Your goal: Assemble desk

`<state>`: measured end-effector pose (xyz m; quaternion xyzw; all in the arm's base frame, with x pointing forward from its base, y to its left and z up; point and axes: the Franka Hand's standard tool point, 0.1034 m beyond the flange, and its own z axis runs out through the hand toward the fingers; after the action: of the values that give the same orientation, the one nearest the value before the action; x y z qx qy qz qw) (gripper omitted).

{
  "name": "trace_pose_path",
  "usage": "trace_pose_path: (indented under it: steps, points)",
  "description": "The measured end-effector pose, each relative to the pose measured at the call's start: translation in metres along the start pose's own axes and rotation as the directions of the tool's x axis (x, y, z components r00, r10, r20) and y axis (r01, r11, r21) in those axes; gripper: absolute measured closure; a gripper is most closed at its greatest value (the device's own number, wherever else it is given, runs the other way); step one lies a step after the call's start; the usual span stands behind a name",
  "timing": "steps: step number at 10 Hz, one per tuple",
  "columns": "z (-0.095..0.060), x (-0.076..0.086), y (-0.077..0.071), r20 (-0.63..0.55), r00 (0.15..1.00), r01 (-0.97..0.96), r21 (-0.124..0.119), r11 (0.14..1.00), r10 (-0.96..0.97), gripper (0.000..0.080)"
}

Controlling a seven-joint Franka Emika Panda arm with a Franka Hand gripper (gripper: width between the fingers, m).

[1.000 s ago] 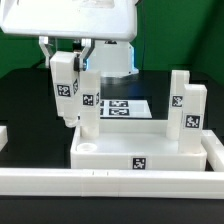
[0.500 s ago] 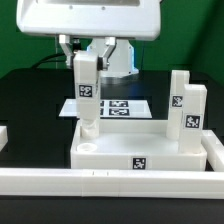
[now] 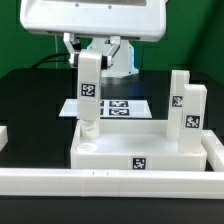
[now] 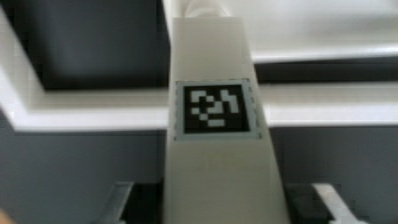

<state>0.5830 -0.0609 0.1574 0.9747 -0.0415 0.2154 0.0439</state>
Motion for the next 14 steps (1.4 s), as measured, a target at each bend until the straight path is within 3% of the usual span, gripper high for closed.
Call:
trace_pose_path:
  steps: [1,2,3,7,10,14]
  points:
    - [-0.001,-0.004,0.0,-0.065,0.998,0.0,-0.019,1.0,-0.001,0.0509]
    - [0.002,-0.009,-0.012,-0.001,0.999,-0.044,0.012,0.999,0.044,0.0509]
    - [0.002,-0.001,-0.024,-0.003,0.997,-0.073,0.018,0.997,0.073,0.0509]
    - [0.003,-0.002,-0.022,-0.024,0.999,-0.026,0.009,1.0,0.026,0.0509]
    - [0.007,0.0,-0.011,-0.024,1.0,-0.014,-0.004,1.0,0.014,0.0509]
    - [0.008,-0.002,-0.012,-0.022,1.0,-0.013,-0.004,1.0,0.013,0.0509]
